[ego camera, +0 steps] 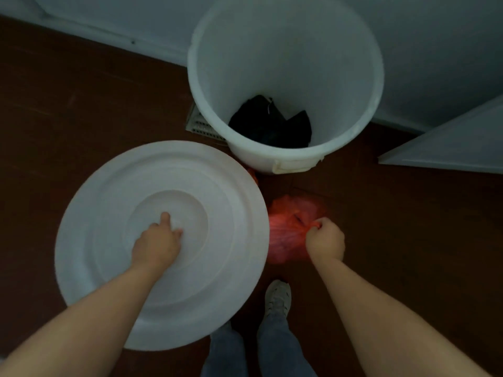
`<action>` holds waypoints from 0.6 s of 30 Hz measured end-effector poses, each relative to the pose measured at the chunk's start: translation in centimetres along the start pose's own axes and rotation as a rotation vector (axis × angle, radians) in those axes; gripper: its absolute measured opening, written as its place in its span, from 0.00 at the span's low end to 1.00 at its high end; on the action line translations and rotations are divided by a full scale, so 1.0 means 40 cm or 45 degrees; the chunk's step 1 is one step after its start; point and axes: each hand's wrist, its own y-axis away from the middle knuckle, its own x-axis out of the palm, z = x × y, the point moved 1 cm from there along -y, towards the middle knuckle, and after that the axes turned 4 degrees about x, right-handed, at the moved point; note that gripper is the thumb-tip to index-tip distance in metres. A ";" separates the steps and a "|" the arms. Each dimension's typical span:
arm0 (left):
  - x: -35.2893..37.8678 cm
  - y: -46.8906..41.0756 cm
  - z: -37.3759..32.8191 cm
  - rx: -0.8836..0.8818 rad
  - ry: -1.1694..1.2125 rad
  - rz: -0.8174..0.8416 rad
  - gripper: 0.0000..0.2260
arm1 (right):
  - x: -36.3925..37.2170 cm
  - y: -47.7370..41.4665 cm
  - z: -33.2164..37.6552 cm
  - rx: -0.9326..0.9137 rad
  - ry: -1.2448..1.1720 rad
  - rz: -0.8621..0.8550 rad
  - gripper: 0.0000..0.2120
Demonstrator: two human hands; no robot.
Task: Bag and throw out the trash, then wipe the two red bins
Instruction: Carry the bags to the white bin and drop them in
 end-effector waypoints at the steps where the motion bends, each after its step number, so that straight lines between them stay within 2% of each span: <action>1: -0.034 0.019 0.006 0.005 -0.005 -0.003 0.24 | -0.026 0.031 0.020 0.004 -0.003 0.014 0.11; 10: -0.341 0.200 0.102 -0.030 0.033 -0.057 0.20 | -0.271 0.303 0.203 -0.007 -0.018 0.080 0.13; 18: -0.551 0.353 0.200 -0.088 0.085 -0.164 0.17 | -0.441 0.511 0.357 -0.100 -0.042 0.072 0.07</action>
